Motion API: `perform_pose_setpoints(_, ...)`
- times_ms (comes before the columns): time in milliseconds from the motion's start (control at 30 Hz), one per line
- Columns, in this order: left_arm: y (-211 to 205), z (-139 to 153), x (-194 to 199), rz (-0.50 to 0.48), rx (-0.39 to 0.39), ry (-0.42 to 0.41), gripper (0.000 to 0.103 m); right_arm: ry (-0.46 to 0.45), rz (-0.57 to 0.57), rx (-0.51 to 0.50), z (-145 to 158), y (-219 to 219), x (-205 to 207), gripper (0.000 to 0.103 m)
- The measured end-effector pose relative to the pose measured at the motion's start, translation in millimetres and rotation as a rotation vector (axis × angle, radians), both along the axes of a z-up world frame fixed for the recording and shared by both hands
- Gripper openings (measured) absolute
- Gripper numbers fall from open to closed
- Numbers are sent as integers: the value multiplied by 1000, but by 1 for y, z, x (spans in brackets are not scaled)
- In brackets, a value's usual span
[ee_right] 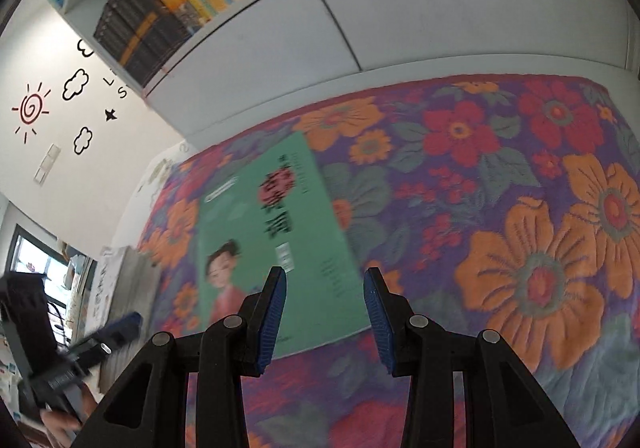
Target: Organize books
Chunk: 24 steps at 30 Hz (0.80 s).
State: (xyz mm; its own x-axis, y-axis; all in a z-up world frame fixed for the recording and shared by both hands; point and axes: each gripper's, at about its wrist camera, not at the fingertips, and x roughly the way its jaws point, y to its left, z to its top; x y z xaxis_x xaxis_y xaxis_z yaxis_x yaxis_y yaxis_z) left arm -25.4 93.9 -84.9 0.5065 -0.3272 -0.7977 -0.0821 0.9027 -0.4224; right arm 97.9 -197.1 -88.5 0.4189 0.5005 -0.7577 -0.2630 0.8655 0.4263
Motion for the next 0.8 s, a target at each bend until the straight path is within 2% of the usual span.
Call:
perform_pose_setpoints(133,-8,-17,16,13,47,27,44,15,13,-26,-11,3,15,39)
perform_pose_setpoints(367,-13,-19,29,36,110,23,44,6,26,-44,-26,16,35,40)
perform_pose_setpoints(567,-13,-20,33,7,40,21,45,64,82,33,-29,26,25,45)
perform_pose_setpoints(700,-14,-19,22,-19,35,33,45,65,116,-6,-29,31,7,46)
perform_pose_setpoints(800,-17,-18,5,-59,33,44,45,101,135,14,-30,29,-12,46)
